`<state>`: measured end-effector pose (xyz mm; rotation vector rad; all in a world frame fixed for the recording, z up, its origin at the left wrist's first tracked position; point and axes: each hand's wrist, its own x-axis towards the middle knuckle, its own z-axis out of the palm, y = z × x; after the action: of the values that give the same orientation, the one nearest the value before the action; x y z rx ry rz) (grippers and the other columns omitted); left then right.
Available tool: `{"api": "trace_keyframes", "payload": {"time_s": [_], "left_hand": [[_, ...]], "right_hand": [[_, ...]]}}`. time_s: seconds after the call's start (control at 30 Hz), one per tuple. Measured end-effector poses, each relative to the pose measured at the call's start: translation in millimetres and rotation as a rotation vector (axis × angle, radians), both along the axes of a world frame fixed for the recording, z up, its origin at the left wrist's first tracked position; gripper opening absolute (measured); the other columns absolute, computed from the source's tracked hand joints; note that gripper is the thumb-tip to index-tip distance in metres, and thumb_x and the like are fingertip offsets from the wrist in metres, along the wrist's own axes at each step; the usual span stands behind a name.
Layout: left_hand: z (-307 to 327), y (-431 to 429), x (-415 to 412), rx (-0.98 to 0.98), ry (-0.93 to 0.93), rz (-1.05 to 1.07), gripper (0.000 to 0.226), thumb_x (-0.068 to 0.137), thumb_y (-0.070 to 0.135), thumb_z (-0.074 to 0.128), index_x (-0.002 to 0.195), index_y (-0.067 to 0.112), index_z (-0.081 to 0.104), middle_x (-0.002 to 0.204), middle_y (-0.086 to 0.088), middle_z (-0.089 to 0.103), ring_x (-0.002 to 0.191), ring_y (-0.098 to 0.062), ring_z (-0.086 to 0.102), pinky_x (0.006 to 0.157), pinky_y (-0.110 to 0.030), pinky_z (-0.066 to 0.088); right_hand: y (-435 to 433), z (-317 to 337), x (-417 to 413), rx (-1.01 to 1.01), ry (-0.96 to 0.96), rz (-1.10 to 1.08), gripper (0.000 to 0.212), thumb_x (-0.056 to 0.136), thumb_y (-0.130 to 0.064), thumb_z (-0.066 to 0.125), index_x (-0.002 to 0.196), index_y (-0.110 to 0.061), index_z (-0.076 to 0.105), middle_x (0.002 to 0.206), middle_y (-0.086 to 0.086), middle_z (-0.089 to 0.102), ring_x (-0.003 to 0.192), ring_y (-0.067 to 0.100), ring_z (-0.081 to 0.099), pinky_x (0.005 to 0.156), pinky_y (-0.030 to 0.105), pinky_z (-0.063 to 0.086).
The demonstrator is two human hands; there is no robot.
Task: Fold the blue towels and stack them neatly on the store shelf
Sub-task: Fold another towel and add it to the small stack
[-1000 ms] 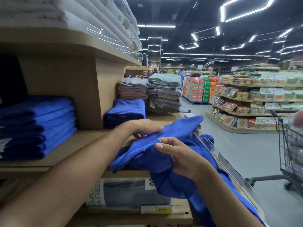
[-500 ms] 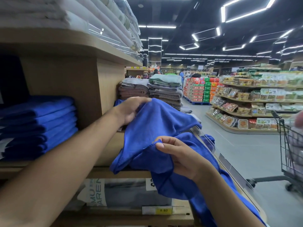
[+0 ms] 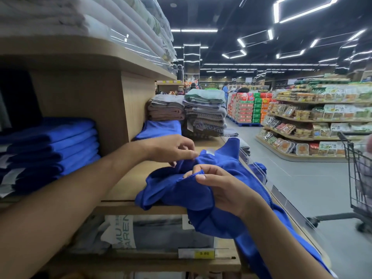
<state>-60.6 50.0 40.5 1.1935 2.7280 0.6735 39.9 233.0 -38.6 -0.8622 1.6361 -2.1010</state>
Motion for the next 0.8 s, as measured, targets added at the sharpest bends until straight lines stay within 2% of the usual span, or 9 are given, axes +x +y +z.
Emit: {"api": "trace_keyframes", "payload": {"time_s": [0.13,0.2,0.3,0.37,0.43,0.5,0.57,0.7,0.8], "left_hand": [[-18.7,6.0,-9.1,0.289,-0.167,0.298,0.015,0.103,0.031,0.052,0.105,0.016,0.053,0.098,-0.007,0.065,0.064,-0.016,0.066,0.054,-0.032,0.059],[-23.0,7.6,-13.4,0.170,-0.135,0.349,0.019,0.098,0.035,0.058,0.108,0.019,0.057,0.101,-0.001,0.067,0.067,-0.013,0.069,0.050,-0.027,0.056],[-19.8,15.3,-13.1,0.022,-0.172,0.342,0.038,0.090,0.060,0.060,0.092,0.022,0.066,0.069,0.017,0.065,0.057,-0.011,0.064,0.045,-0.020,0.044],[-18.1,21.4,-13.4,-0.001,-0.141,0.337,0.040,0.085,0.062,0.066,0.091,0.023,0.071,0.067,0.007,0.063,0.056,-0.014,0.057,0.046,-0.020,0.038],[-20.6,24.1,-13.5,-0.073,-0.102,0.334,0.033,0.084,0.050,0.069,0.102,0.022,0.073,0.085,-0.003,0.071,0.063,-0.017,0.058,0.051,-0.024,0.043],[-25.7,21.7,-15.5,-0.099,-0.036,0.345,0.031,0.081,0.042,0.070,0.104,0.022,0.073,0.094,0.003,0.075,0.077,-0.017,0.067,0.067,-0.032,0.057],[-28.9,19.5,-18.7,-0.034,0.055,0.372,0.023,0.080,0.043,0.072,0.099,0.029,0.072,0.094,0.009,0.074,0.083,-0.013,0.069,0.080,-0.033,0.058],[-29.6,22.2,-22.4,0.142,0.025,0.283,0.027,0.082,0.050,0.075,0.105,0.038,0.071,0.095,0.013,0.072,0.081,-0.005,0.065,0.077,-0.024,0.053],[-33.3,29.9,-20.1,0.162,0.156,0.235,0.005,0.081,0.038,0.076,0.084,0.035,0.073,0.072,0.023,0.069,0.073,0.002,0.065,0.072,-0.023,0.052]], "right_hand": [[0.8,-0.5,0.1,-0.021,-0.002,0.045,0.023,0.083,-0.028,0.083,0.080,-0.017,0.063,0.101,0.005,0.061,0.088,0.015,0.058,0.077,0.028,0.043],[0.4,-1.2,0.0,-0.020,-0.015,0.047,0.022,0.081,-0.028,0.084,0.082,-0.016,0.066,0.099,0.005,0.063,0.087,0.015,0.060,0.077,0.028,0.044],[1.6,-0.5,-0.4,-0.014,-0.022,0.055,0.018,0.083,-0.027,0.082,0.090,-0.014,0.071,0.089,0.003,0.068,0.080,0.014,0.065,0.072,0.025,0.049],[2.3,0.0,0.0,-0.033,-0.027,0.072,0.013,0.087,-0.025,0.078,0.091,-0.014,0.071,0.085,0.000,0.071,0.077,0.011,0.067,0.069,0.022,0.051],[2.3,-0.3,0.7,-0.059,-0.035,0.060,0.010,0.089,-0.022,0.076,0.091,-0.014,0.071,0.084,0.001,0.070,0.076,0.011,0.067,0.068,0.022,0.051],[2.6,-0.2,1.9,-0.073,-0.037,0.060,0.001,0.090,-0.016,0.071,0.089,-0.016,0.072,0.083,-0.001,0.071,0.076,0.010,0.068,0.069,0.021,0.052],[2.6,1.2,3.3,-0.076,-0.029,0.071,0.008,0.092,-0.012,0.066,0.091,-0.015,0.074,0.085,-0.001,0.073,0.079,0.010,0.070,0.072,0.020,0.054],[1.1,3.7,4.7,-0.084,-0.017,0.110,0.010,0.094,-0.016,0.069,0.099,-0.010,0.075,0.094,0.004,0.076,0.088,0.014,0.073,0.080,0.024,0.057],[1.1,1.6,3.4,-0.089,-0.038,0.086,0.015,0.092,-0.020,0.072,0.102,-0.009,0.075,0.097,0.005,0.076,0.092,0.015,0.073,0.083,0.025,0.057]]}}
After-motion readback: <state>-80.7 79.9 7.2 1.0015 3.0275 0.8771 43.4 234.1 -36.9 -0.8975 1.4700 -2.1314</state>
